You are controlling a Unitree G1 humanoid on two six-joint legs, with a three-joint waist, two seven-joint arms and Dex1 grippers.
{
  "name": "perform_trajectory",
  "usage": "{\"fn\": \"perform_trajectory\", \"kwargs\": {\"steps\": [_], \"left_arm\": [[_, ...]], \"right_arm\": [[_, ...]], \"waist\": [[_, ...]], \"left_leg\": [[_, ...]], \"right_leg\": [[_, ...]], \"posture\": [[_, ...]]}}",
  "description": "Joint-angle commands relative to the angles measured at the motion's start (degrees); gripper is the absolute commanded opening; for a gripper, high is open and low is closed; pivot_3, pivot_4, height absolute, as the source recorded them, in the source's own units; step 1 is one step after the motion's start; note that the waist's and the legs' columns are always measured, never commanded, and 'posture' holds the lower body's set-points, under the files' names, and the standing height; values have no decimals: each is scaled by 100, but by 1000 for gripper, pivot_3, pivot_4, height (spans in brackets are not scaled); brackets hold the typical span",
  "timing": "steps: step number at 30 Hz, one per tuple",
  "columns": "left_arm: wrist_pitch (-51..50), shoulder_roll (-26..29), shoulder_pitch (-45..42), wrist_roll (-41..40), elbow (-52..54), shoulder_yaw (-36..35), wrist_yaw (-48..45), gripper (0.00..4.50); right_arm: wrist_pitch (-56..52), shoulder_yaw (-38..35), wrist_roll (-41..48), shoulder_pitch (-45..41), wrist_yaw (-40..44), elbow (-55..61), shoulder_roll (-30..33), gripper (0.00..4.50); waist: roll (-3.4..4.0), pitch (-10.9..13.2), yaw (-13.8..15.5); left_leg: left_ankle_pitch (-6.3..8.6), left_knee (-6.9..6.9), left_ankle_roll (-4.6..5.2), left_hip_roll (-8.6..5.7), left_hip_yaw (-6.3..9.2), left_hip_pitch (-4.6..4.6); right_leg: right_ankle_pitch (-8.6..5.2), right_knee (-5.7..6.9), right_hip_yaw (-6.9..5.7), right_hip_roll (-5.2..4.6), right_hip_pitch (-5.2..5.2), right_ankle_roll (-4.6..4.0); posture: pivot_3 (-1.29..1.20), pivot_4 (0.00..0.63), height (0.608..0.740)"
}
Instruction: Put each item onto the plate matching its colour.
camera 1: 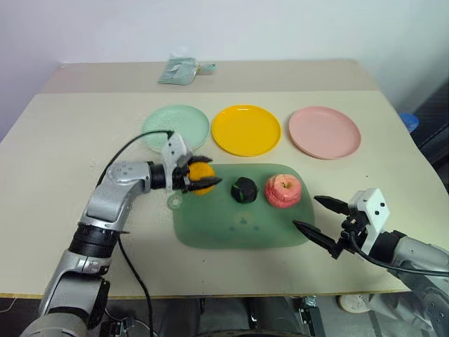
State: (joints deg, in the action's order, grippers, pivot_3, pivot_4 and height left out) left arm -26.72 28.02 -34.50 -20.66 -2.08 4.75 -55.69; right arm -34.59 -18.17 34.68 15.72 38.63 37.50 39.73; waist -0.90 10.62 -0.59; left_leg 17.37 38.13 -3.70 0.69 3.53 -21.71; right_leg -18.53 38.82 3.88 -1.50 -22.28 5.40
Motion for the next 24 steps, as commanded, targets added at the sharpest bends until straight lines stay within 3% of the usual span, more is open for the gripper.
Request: {"fn": "perform_trajectory", "kwargs": {"steps": [1,11,14,15,20,22,24], "left_arm": [[238,-343,-685,175,-422,-140,558,2715],[2023,-1861,-2901,1435,-4725,188,1803,2715],[2408,-1994,-3184,1495,-5379,46,1915,4128],[2535,-2007,-3234,1474,-5481,-17,1921,4478],[2983,-1862,-3218,1133,-5394,-539,1865,4478],[2805,-1765,-2968,756,-4818,-711,1184,4478],[2063,-1426,-2292,272,-3524,-476,-82,4478]], "right_arm": [[22,2,65,-138,-58,150,-10,4500],[48,306,-12,-423,-277,141,-131,4500],[39,259,20,-304,-375,283,-165,4500],[40,247,27,-240,-400,331,-177,4500],[35,226,72,-17,-536,518,-228,4500],[27,218,85,16,-561,552,-234,4500],[14,178,110,37,-550,562,-214,4500]], "waist": [[0,0,3],[-7,3,-23],[-7,3,-43],[-7,3,-34],[-6,3,-16],[-6,3,-28],[-1,0,-31]], "left_leg": [[0,1,0,-2,0,0],[0,5,0,-19,-6,-19],[-1,5,1,-19,-7,-46],[-2,6,0,-19,-7,-55],[-4,13,-2,-18,-6,-61],[-4,14,-3,-18,-6,-61],[-5,12,-4,-18,-6,-61]], "right_leg": [[0,0,0,0,1,1],[0,1,-9,0,-13,4],[1,10,-7,2,-46,4],[1,15,-6,2,-57,4],[1,20,-7,-1,-61,4],[1,21,-7,-1,-60,4],[1,23,-8,0,-61,4]], "posture": [[0,150,740],[0,150,740],[0,150,740],[0,150,740],[0,150,740],[0,150,740],[0,150,740]]}}
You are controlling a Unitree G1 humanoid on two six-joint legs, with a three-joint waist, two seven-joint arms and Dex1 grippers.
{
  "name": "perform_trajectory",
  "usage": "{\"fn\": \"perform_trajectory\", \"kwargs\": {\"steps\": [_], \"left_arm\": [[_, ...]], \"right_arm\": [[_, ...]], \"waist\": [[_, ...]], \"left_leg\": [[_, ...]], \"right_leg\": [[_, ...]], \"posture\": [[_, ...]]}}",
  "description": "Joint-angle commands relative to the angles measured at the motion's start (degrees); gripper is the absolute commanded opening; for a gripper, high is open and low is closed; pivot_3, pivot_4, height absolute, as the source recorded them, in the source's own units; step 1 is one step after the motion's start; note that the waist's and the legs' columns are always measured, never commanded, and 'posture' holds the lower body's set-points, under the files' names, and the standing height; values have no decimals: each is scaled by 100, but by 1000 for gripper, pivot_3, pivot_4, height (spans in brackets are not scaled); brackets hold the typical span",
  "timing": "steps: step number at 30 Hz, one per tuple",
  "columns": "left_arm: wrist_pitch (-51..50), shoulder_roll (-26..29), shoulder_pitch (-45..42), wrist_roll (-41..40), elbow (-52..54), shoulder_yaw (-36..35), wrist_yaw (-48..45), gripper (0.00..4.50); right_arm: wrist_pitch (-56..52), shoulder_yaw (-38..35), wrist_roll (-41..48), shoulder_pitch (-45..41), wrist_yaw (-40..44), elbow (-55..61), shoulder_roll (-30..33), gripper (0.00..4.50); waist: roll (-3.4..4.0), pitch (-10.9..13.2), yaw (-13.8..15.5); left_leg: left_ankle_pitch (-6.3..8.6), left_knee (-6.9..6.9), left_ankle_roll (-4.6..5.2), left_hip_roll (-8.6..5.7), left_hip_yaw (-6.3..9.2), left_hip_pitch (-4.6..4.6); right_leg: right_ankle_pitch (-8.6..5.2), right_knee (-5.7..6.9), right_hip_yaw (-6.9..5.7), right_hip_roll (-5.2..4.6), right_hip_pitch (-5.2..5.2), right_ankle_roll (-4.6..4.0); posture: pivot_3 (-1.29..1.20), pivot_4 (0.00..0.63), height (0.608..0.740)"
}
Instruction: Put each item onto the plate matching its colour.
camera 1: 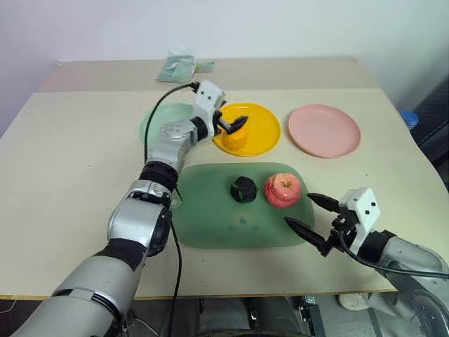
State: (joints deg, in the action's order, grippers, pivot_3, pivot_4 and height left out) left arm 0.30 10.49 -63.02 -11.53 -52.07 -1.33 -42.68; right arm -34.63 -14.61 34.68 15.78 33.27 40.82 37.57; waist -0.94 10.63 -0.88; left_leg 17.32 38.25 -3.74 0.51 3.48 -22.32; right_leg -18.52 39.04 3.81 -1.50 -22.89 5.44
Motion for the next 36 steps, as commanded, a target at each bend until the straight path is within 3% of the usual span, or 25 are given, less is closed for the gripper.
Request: {"fn": "perform_trajectory", "kwargs": {"steps": [1,7,12,18,23,36], "left_arm": [[-1046,509,864,-839,2048,288,-1894,4478],[-1590,1515,2119,-541,4158,1389,-3107,4478],[-1935,1530,2349,-360,4867,1862,-2998,4478],[-1848,1559,2386,254,4767,2311,-2713,4478],[-1688,1498,2342,343,4595,2193,-2466,2251],[-1819,1483,1949,-461,3830,614,-1777,2251]], "right_arm": [[11,-197,123,34,-5,228,16,4500],[-71,-226,208,-38,178,157,191,4500],[-109,-167,198,-106,228,136,228,4500],[-108,-151,193,-95,183,184,168,4500],[-101,-142,228,-87,128,205,98,4500],[-35,-84,188,-157,90,121,71,4500]], "waist": [[11,-6,-33],[13,-7,28],[11,-6,77],[12,-7,-8],[13,-8,11],[12,-7,21]], "left_leg": [[0,-1,-1,1,0,0],[-8,2,-12,9,6,9],[-6,15,-4,3,9,9],[-5,11,0,5,8,14],[-5,10,0,5,8,18],[-5,10,0,4,9,16]], "right_leg": [[0,0,0,0,0,0],[0,8,6,1,9,-2],[1,4,-5,-4,25,0],[0,5,-3,4,22,-1],[0,5,-3,2,26,-1],[1,6,-4,-1,24,0]], "posture": [[0,150,740],[0,150,740],[0,150,740],[0,150,740],[0,150,740],[0,150,740]]}}
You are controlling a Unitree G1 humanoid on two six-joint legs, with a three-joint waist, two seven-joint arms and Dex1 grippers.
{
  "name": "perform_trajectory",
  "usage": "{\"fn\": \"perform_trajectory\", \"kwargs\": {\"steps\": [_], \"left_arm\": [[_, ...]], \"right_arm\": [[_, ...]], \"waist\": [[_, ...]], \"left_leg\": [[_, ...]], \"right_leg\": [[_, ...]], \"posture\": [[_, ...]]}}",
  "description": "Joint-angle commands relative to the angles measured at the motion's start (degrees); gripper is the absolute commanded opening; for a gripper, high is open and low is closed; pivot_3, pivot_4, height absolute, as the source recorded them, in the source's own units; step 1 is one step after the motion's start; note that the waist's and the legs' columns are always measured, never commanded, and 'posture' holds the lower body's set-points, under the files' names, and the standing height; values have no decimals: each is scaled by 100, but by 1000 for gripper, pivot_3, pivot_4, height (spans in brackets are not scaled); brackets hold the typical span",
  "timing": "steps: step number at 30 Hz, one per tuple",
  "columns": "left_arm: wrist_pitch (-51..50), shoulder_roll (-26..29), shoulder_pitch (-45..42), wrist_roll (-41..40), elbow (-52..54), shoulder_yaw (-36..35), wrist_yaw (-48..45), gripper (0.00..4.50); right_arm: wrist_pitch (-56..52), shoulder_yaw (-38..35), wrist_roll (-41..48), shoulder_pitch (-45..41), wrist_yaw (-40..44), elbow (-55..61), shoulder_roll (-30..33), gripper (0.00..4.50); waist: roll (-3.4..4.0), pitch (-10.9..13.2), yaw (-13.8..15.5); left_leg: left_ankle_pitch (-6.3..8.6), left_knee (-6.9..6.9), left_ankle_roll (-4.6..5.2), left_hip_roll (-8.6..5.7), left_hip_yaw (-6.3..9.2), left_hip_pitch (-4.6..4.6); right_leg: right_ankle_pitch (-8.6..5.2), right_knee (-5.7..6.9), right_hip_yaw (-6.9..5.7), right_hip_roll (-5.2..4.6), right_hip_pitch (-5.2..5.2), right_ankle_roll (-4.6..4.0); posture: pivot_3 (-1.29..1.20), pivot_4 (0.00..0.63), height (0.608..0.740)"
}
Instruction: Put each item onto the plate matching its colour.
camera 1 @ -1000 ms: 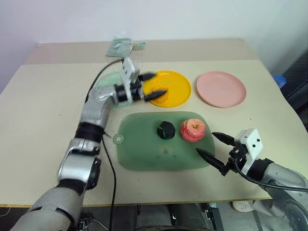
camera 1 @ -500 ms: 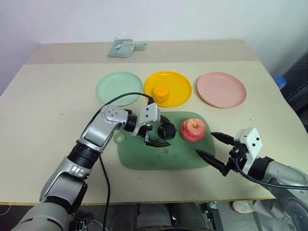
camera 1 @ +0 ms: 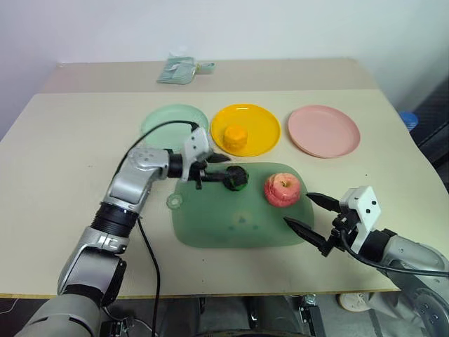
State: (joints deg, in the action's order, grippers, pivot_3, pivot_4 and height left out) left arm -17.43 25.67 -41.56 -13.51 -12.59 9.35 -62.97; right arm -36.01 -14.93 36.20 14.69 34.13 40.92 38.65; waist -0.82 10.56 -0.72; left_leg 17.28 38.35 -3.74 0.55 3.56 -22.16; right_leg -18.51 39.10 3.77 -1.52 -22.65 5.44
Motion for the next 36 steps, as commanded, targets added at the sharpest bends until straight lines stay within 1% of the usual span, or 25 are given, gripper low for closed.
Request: {"fn": "perform_trajectory", "kwargs": {"steps": [1,2,4,6,8,10,11,12,15,19,23,28,31,32,35,36], "left_arm": [[-59,-56,-270,-339,-231,-655,420,2251],[-30,-78,-352,-378,-364,-838,613,2251],[174,-23,-605,-186,-896,-1153,1260,2251],[300,45,-709,-78,-1183,-1255,1492,2251],[265,78,-588,-198,-985,-1151,1141,2251],[-106,85,-433,-470,-638,-1008,694,2251],[-270,111,-306,-615,-356,-887,399,2757],[-402,120,-204,-717,-117,-795,202,3050],[-469,98,22,-625,379,-346,-138,4481],[-124,-17,174,-219,569,281,-277,4481],[446,-103,116,474,156,816,-133,4481],[594,-154,92,923,-72,1217,-121,4481],[526,-218,118,903,-79,1156,-66,3713],[486,-241,128,856,-49,1099,-53,3196],[286,-287,210,498,175,754,-36,1896],[260,-292,240,412,239,662,-17,1896]], "right_arm": [[106,-52,33,-48,0,112,-38,4500],[106,-53,33,-48,-3,116,-39,4500],[114,-66,30,-24,1,123,-38,4500],[118,-91,36,3,11,122,-32,4500],[120,-85,25,21,25,113,-17,4500],[130,-74,15,18,41,95,-7,4500],[128,-65,14,-4,42,81,-4,4500],[126,-57,12,-22,43,70,-2,4500],[127,-39,5,-54,52,48,-2,4500],[136,15,-26,-58,47,50,-24,4500],[151,28,-49,5,10,97,-67,4500],[173,43,-88,111,-42,179,-132,4500],[172,44,-110,140,-60,209,-171,4500],[172,38,-111,153,-62,218,-177,4500],[174,35,-114,177,-68,225,-178,4500],[175,39,-116,179,-70,223,-176,4500]], "waist": [[-1,0,5],[-1,1,3],[-2,1,0],[-3,2,-9],[0,0,-20],[-1,0,-10],[-1,0,-4],[-1,0,-2],[-1,1,7],[0,0,-1],[0,0,-13],[0,0,-5],[0,0,-3],[0,0,-3],[0,0,-7],[0,0,-14]], "left_leg": [[0,0,0,-1,0,0],[0,1,0,0,1,0],[0,1,0,0,1,0],[0,1,0,-1,1,0],[1,-1,1,-1,1,0],[2,-2,3,-1,1,-1],[2,-1,3,-1,1,-2],[1,-1,2,-1,1,-3],[0,1,0,1,1,-4],[0,2,0,0,-1,-3],[0,2,1,-1,-4,-1],[1,1,1,-2,-4,-2],[1,2,1,-2,-4,-2],[1,1,1,-2,-4,-2],[1,1,1,-2,-3,-2],[1,1,1,-1,-3,-2]], "right_leg": [[0,0,0,-1,0,0],[0,0,0,-1,0,0],[0,1,-1,0,0,0],[0,0,-2,1,-1,0],[0,0,0,0,-4,0],[0,0,1,-2,-4,0],[0,0,1,-3,-4,0],[0,0,0,-5,-4,0],[0,1,-1,-4,-4,1],[0,1,0,-3,-2,0],[0,1,1,1,-3,0],[0,1,1,1,-3,0],[0,1,1,1,-3,0],[0,1,1,1,-3,0],[0,1,1,0,-3,0],[0,1,1,0,-3,0]], "posture": [[0,150,740],[0,150,740],[0,150,740],[0,150,740],[0,150,740],[0,150,740],[0,150,740],[0,150,740],[0,150,740],[0,150,740],[0,150,740],[0,150,740],[0,150,740],[0,150,740],[0,150,740],[0,150,740]]}}
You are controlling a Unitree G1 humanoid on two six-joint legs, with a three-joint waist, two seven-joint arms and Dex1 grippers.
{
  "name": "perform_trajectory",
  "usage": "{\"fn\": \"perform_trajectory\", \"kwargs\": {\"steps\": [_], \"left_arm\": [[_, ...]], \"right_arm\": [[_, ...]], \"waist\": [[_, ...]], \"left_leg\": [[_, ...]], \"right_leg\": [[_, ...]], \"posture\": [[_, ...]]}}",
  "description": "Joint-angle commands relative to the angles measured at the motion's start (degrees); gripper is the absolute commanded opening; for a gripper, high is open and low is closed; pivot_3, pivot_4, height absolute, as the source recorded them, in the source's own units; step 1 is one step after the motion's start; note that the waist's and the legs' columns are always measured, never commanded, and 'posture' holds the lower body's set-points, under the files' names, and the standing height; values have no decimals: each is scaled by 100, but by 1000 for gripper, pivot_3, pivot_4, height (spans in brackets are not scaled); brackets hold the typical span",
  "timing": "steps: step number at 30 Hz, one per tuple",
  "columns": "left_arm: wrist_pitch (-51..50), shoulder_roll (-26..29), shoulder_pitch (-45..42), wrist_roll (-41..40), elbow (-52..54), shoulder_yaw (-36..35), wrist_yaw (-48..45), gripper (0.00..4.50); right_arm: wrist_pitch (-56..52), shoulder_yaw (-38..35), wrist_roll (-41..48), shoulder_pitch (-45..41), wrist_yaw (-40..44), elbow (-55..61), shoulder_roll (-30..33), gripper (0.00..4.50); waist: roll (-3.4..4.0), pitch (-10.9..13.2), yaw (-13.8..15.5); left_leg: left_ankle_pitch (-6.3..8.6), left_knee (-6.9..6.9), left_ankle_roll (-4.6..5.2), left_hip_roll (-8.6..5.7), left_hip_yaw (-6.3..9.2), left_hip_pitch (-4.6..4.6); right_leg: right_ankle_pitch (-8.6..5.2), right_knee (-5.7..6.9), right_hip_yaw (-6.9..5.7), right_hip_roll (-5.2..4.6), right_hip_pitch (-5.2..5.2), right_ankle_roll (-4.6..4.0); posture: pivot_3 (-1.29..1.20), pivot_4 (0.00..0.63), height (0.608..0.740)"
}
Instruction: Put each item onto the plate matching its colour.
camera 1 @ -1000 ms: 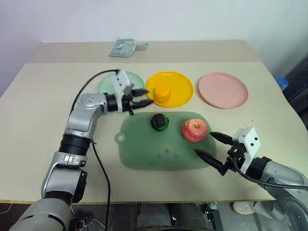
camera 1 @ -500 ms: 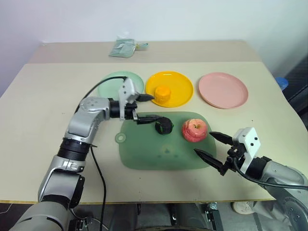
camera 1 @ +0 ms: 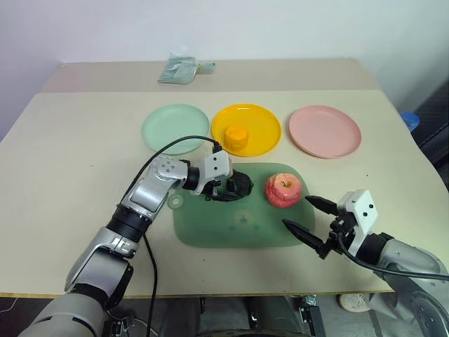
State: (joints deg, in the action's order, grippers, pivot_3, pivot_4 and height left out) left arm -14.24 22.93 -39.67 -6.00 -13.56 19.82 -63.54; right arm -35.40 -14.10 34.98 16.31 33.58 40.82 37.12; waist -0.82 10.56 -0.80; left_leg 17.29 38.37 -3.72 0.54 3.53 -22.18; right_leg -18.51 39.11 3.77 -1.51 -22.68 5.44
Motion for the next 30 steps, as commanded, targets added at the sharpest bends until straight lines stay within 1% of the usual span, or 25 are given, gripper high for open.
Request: {"fn": "perform_trajectory", "kwargs": {"steps": [1,3,5,7,9,11,13,16,19,21,23,26,27,30], "left_arm": [[-205,-31,82,-537,419,-617,114,1896],[-387,-29,110,-859,457,-1153,408,1896],[-499,-27,42,-981,350,-1572,812,1896],[-364,44,-247,-610,-218,-1953,1799,1896],[-312,123,-528,-215,-820,-2087,2614,1896],[-263,127,-787,36,-1380,-2063,3088,1896],[-235,67,-1038,194,-1866,-1985,3292,1896],[-134,-13,-1313,376,-2310,-1883,3396,2987],[43,-42,-1557,522,-2683,-1889,3657,4473],[313,-3,-1646,600,-2859,-1904,3771,4473],[557,1,-1682,492,-2898,-2049,3785,4473],[886,-35,-1422,-57,-2325,-2339,3208,4473],[915,-25,-1244,-233,-2018,-2338,2861,4473],[422,176,-286,-996,-457,-2033,1359,4473]], "right_arm": [[116,-38,5,16,-18,234,-23,4500],[113,-38,8,-2,-22,229,-15,4500],[114,-47,10,-13,-17,219,-6,4500],[119,-58,9,-31,2,195,10,4500],[123,-51,3,-68,20,157,23,4500],[126,6,-12,-161,47,98,31,4500],[129,77,-37,-275,75,32,37,4500],[118,102,-59,-389,87,-22,41,4500],[49,14,40,-481,56,-65,20,4500],[-37,-51,91,-567,-31,-92,12,4500],[-68,-66,81,-623,-76,-51,28,4500],[-85,-31,-9,-808,-274,-15,-21,4500],[-94,-22,16,-868,-319,-7,-47,4500],[-178,42,127,-1148,-505,-31,-181,4500]], "waist": [[0,0,-9],[0,0,-10],[0,0,-6],[-1,0,6],[-2,-1,12],[-2,-1,10],[-3,0,25],[-4,0,30],[-6,1,14],[-6,1,-6],[-4,0,-10],[-5,1,-9],[-4,0,-5],[0,-2,-17]], "left_leg": [[0,0,0,3,1,0],[0,0,0,5,3,0],[0,0,0,8,8,1],[0,1,0,7,12,1],[0,5,0,1,16,1],[1,5,1,-3,16,1],[1,5,2,-5,15,0],[1,10,2,-9,8,-8],[1,16,2,-8,9,-18],[1,18,2,-7,9,-19],[1,19,2,-6,8,-18],[1,19,2,-4,8,-18],[1,20,2,-4,8,-19],[0,19,0,4,8,-18]], "right_leg": [[0,0,0,1,-1,0],[0,1,0,1,-1,0],[0,2,0,1,-1,0],[0,3,0,0,-1,0],[1,3,0,-1,0,1],[1,2,-1,-2,0,1],[1,2,-2,-4,0,2],[1,1,-8,-6,-1,2],[1,2,-13,-5,-8,2],[1,7,-13,-4,-10,2],[1,10,-12,-3,-11,2],[1,11,-12,-4,-13,2],[1,12,-11,-5,-12,2],[1,12,-8,-5,-12,2]], "posture": [[0,150,740],[0,150,740],[0,150,740],[0,150,740],[0,150,740],[0,150,740],[0,150,740],[0,150,740],[0,150,740],[0,150,740],[0,150,740],[0,150,740],[0,150,740],[0,150,740]]}}
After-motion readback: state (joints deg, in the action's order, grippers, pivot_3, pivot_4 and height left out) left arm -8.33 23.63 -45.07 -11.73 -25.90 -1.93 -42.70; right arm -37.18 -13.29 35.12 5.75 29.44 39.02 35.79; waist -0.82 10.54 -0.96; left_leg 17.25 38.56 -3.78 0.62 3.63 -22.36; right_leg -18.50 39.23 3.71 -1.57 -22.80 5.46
